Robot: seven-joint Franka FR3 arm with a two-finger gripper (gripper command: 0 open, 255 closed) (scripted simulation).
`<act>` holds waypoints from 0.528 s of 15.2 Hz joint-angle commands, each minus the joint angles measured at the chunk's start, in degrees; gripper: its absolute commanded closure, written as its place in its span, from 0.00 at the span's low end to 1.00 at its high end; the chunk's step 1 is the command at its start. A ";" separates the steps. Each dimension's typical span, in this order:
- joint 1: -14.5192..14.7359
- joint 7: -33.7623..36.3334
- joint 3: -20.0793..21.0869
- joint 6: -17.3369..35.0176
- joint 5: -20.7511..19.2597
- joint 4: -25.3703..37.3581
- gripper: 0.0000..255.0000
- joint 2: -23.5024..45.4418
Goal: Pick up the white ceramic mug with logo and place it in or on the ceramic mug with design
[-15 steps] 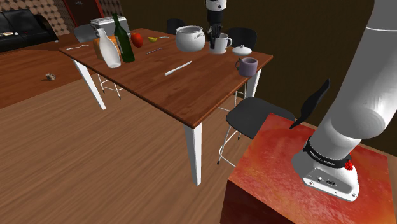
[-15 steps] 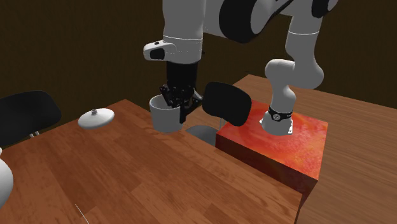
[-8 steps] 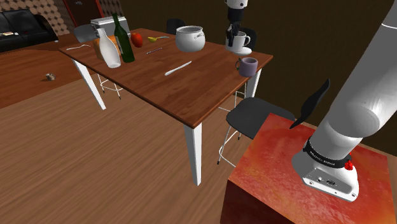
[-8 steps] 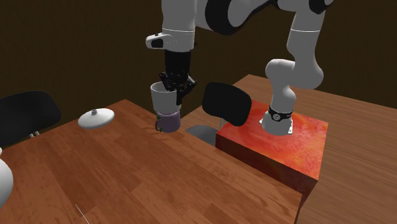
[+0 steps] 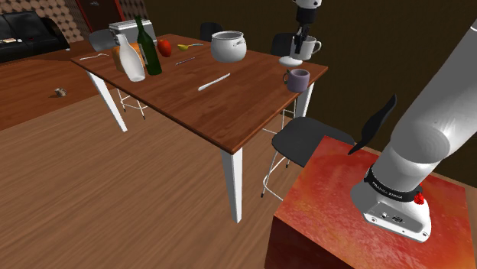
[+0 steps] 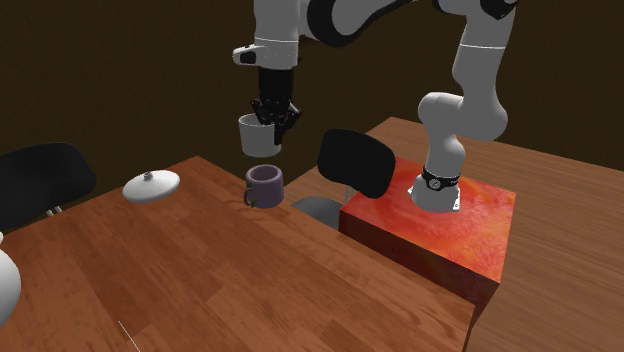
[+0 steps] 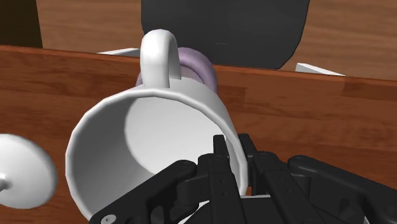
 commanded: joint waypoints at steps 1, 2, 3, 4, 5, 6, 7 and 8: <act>-0.33 -0.76 -0.36 1.16 0.05 -1.18 1.00 -0.03; -0.34 -0.80 -0.38 1.92 0.10 -1.79 1.00 0.11; -0.35 -0.84 -0.40 2.67 0.15 -2.40 1.00 0.27; -0.35 -0.88 -0.41 3.42 0.21 -2.99 1.00 0.44; -0.36 -0.93 -0.43 4.17 0.28 -3.57 1.00 0.62; -0.37 -0.99 -0.44 4.92 0.35 -4.14 1.00 0.81; -0.38 -1.04 -0.46 5.67 0.42 -4.69 1.00 1.02; -0.39 -1.11 -0.47 6.42 0.50 -5.23 1.00 1.24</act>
